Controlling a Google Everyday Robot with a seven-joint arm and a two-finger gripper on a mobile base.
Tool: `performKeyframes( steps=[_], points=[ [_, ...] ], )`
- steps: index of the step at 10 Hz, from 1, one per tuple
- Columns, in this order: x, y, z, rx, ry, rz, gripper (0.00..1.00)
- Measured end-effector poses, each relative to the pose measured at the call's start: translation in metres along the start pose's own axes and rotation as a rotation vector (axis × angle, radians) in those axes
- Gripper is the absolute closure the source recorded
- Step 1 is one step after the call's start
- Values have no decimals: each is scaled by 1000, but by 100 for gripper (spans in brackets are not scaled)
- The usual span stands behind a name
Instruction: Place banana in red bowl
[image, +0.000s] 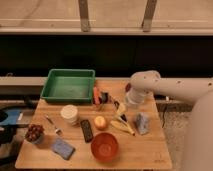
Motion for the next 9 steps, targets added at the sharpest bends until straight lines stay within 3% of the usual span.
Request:
performKeyframes(
  steps=[2, 5, 7, 9],
  points=[
    [4, 12, 10, 5, 29, -15, 32],
    [19, 8, 17, 5, 57, 0, 32],
    [29, 2, 25, -6, 73, 25, 32],
    [37, 0, 40, -39, 95, 49, 32]
  ],
)
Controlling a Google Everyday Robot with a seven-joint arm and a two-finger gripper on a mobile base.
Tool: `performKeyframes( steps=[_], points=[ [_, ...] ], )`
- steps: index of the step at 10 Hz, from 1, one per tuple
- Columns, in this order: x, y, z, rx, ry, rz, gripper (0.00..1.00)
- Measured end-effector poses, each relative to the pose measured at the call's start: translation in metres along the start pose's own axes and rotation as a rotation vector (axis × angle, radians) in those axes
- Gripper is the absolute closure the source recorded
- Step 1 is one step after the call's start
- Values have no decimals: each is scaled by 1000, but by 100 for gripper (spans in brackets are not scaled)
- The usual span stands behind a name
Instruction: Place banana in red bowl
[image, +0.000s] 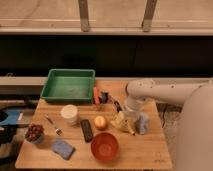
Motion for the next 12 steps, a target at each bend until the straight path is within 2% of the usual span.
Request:
performKeyframes(
  steps=[4, 5, 7, 10, 12],
  points=[
    [3, 3, 23, -44, 30, 16, 34],
    [5, 3, 24, -40, 33, 18, 39],
    [6, 5, 26, -15, 32, 26, 62],
    [6, 7, 27, -2, 28, 33, 92],
    [5, 5, 20, 2, 4, 40, 100]
  ],
)
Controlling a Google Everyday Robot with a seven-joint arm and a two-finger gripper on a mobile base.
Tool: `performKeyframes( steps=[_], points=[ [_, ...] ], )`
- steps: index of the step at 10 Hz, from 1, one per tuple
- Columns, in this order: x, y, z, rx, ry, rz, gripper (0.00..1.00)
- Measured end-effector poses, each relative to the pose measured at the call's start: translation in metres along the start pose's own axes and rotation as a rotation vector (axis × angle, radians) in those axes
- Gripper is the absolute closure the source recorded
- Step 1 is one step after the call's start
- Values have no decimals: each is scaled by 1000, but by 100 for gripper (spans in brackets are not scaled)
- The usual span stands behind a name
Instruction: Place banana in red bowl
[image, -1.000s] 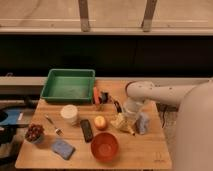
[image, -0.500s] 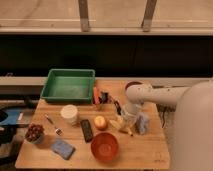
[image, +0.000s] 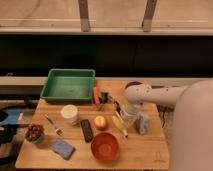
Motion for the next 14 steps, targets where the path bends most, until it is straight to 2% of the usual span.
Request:
performKeyframes(
  steps=[3, 4, 7, 10, 11, 14],
  points=[
    [-4, 1, -35, -12, -77, 0, 100],
    [-7, 5, -59, -29, -123, -15, 100],
    [-10, 26, -93, -88, -181, -94, 100],
    [4, 58, -93, -175, -184, -180, 100],
    [13, 71, -92, -193, -178, -209, 100],
    [41, 109, -90, -214, -163, -269, 100]
  ],
)
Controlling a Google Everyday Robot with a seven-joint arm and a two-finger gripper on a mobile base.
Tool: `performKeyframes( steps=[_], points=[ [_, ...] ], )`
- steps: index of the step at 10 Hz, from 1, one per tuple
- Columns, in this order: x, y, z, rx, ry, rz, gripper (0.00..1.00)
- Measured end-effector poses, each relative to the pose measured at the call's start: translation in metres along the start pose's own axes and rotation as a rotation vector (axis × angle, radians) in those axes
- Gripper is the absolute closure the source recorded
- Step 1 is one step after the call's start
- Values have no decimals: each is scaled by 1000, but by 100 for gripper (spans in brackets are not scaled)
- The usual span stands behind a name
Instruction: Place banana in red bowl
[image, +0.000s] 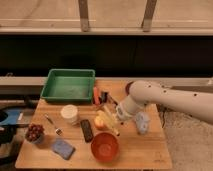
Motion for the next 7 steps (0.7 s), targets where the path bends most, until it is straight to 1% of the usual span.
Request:
performKeyframes(
  steps=[3, 4, 5, 6, 7],
  points=[
    [11, 21, 9, -18, 26, -32, 100],
    [16, 23, 15, -30, 47, -41, 100],
    [20, 25, 24, -46, 80, -53, 100],
    [24, 24, 33, -54, 120, -57, 100],
    [31, 19, 46, -68, 183, -54, 100]
  ],
)
